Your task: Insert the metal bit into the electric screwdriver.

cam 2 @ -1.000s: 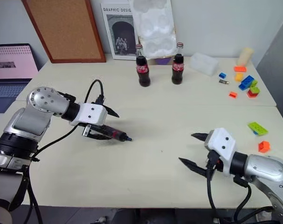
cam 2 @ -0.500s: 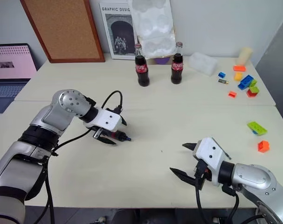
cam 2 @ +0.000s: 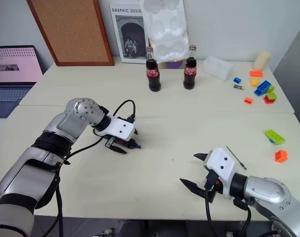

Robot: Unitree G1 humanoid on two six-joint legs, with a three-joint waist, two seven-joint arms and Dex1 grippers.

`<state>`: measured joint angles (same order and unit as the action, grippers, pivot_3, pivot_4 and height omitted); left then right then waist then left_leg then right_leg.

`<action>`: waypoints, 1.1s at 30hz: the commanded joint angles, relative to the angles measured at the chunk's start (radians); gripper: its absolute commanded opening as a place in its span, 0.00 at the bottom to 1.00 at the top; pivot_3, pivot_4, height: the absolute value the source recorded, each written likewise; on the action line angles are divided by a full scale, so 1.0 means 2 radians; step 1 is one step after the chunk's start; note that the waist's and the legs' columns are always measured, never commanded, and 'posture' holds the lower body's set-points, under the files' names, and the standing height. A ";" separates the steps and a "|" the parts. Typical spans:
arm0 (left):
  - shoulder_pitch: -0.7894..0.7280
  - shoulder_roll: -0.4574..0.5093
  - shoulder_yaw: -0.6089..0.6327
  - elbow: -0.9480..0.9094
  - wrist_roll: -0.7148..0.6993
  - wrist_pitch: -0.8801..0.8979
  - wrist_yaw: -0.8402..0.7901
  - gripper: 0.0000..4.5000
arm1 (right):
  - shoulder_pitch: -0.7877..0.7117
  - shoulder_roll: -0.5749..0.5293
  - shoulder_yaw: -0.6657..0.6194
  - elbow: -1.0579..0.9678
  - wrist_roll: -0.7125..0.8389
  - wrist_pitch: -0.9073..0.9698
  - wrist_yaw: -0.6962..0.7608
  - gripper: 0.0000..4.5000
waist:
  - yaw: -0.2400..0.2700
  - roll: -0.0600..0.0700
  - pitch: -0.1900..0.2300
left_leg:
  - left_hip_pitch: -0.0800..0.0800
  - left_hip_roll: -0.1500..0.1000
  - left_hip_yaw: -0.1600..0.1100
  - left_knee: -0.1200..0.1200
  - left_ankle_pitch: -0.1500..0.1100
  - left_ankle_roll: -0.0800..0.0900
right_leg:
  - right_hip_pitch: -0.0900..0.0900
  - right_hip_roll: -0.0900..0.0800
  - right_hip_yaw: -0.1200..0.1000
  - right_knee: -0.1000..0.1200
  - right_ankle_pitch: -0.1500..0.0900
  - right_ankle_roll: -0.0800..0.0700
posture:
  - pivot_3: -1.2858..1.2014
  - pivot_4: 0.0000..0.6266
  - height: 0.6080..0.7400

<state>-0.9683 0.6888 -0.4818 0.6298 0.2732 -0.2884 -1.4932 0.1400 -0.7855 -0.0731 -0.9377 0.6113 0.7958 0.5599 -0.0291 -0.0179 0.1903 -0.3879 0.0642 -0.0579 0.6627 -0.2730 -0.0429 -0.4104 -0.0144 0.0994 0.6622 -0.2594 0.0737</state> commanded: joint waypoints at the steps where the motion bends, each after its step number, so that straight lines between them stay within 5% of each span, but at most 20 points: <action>1: 0.001 -0.005 0.000 -0.003 0.009 -0.003 0.012 0.74 | 0.001 -0.006 -0.003 -0.034 0.003 -0.008 0.000 1.00 | 0.000 0.000 0.000 | 0.000 0.000 0.000 0.000 0.000 0.000 | 0.000 0.000 0.000 0.000 0.000 0.000 | 0.52 0.24 1.00; 9: 0.013 -0.011 -0.008 -0.006 0.026 -0.013 0.019 0.36 | 0.005 -0.015 -0.005 -0.033 0.002 -0.010 0.006 1.00 | 0.000 0.000 0.000 | 0.002 0.000 0.000 0.000 0.000 0.000 | 0.001 0.000 0.000 0.000 0.000 0.000 | 0.52 0.24 1.00; 18: 0.022 -0.008 0.026 -0.038 -0.023 0.008 0.000 0.36 | 0.014 -0.029 -0.055 -0.038 0.032 -0.008 0.019 1.00 | 0.000 0.000 0.000 | 0.003 0.000 0.000 0.000 0.000 0.000 | 0.002 0.000 0.000 0.000 0.000 0.000 | 0.52 0.24 1.00; 25: 0.009 -0.115 0.136 -0.123 -0.151 0.213 0.089 0.36 | 0.001 -0.046 -0.134 -0.023 0.095 0.000 0.023 1.00 | 0.006 0.000 0.000 | 0.001 0.000 0.000 0.000 0.000 0.000 | 0.002 -0.001 -0.001 -0.001 0.000 0.000 | 0.52 0.24 1.00; 33: 0.061 -0.238 0.212 -0.231 -0.244 0.345 0.257 0.36 | -0.066 -0.058 -0.164 0.020 0.130 0.003 -0.001 1.00 | -0.004 0.000 0.000 | 0.002 0.000 0.000 0.000 0.000 0.000 | 0.002 0.000 0.000 0.000 0.001 0.000 | 0.52 0.24 1.00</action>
<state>-0.8796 0.2440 -0.1137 0.2528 -0.1598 0.3376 -1.0795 0.0590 -0.9000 -0.3813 -0.9153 0.8582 0.8105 0.5964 -0.0369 -0.0187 0.1901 -0.3837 0.0639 -0.0589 0.6625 -0.2730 -0.0429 -0.4068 -0.0141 0.0999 0.6617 -0.2581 0.0736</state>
